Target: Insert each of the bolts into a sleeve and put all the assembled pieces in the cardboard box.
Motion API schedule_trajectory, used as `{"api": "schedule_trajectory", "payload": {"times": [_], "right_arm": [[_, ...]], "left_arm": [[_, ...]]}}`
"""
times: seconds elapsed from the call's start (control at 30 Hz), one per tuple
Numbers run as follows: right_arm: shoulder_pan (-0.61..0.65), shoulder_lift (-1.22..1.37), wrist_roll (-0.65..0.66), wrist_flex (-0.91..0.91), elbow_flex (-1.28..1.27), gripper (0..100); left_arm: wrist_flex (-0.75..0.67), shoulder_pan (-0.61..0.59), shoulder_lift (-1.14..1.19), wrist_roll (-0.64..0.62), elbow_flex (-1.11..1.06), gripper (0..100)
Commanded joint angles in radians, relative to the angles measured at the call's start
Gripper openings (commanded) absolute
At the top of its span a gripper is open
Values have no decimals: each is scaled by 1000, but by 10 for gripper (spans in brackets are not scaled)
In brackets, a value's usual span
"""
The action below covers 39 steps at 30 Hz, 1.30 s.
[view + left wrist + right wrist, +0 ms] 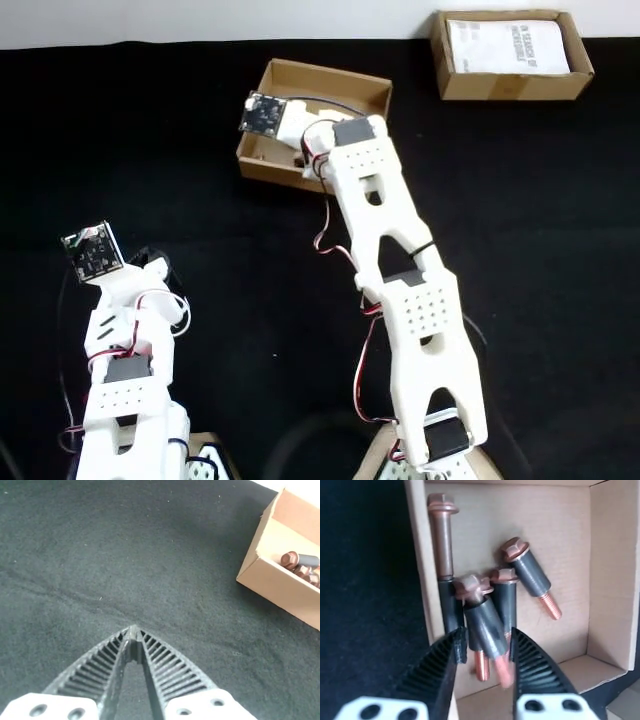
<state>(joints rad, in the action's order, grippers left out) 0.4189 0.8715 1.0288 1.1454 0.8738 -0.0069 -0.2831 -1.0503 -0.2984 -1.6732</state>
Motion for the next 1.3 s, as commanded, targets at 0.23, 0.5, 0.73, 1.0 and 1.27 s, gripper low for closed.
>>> {"api": "schedule_trajectory", "payload": {"times": [0.23,0.5,0.73,1.0,1.27], "right_arm": [[-1,-128,-259,265,214,127],[-30,-259,-703,619,599,127],[-120,-387,-947,622,806,125],[-101,-791,-964,622,691,7],[-104,-1440,-962,621,-41,5]], "left_arm": [[-3,31,-16,6,-13,9],[32,56,-18,8,-13,9],[46,56,-15,8,-13,10],[77,61,-15,8,-13,10],[127,62,-22,12,-15,10]]}}
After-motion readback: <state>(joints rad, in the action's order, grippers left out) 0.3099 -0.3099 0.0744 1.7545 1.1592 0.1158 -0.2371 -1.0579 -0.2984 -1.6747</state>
